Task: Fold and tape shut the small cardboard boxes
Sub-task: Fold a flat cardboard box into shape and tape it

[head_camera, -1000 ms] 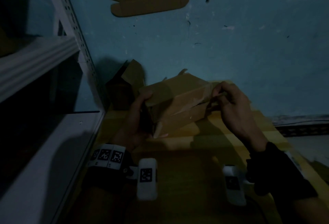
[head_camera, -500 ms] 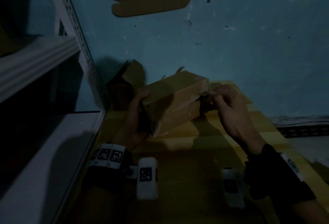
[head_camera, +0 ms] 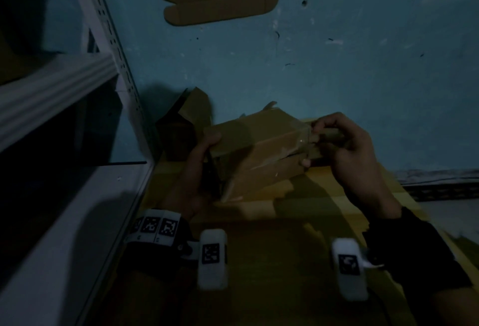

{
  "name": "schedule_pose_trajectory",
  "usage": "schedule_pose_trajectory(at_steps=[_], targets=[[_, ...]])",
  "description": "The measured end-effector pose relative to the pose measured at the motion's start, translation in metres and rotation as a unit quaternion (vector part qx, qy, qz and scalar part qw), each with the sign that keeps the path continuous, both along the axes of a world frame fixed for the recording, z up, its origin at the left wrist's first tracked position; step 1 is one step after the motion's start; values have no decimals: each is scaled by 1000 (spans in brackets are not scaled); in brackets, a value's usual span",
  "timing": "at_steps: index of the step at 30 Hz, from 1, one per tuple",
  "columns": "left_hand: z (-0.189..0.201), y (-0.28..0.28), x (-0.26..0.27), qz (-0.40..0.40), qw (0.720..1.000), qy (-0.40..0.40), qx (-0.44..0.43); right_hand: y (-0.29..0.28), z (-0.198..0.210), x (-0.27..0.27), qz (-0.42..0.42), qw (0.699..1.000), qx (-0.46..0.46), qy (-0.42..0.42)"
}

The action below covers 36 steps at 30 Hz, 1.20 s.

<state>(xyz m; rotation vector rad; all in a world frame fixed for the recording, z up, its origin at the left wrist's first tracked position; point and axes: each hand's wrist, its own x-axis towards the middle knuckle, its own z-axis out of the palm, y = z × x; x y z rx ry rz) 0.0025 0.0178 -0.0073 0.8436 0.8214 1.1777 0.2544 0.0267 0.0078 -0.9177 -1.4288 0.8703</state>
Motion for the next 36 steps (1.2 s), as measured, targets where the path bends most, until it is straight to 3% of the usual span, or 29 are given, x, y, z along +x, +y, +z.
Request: schedule_pose_trajectory(at_steps=[2,6,12,20,24,27,31,36], targets=[[-1,0,-1,-14,1000,10,-11,2,-1,0,0,1000,13,13],[2,0,2,33,999,12,-17,8,-6,1,6,999,-11,31],[6,-4,6,45,999,1,-25,10,-8,3,28,999,26,-7],[1,-2,2,-16,999,28,-37,2,-5,-4,-89,987,4,-133],[6,-4,10,5,999,32,-25,-1,-4,-12,-175,961,-2,-216],[6,-6,13,-11,998,63,-19,1,-7,-10,-214,949,26,-230],[8,-7,12,7,997,65,-30,5,-6,-3,-194,960,40,-197],[6,-4,6,10,999,40,-11,8,-7,4,-95,985,28,-143]])
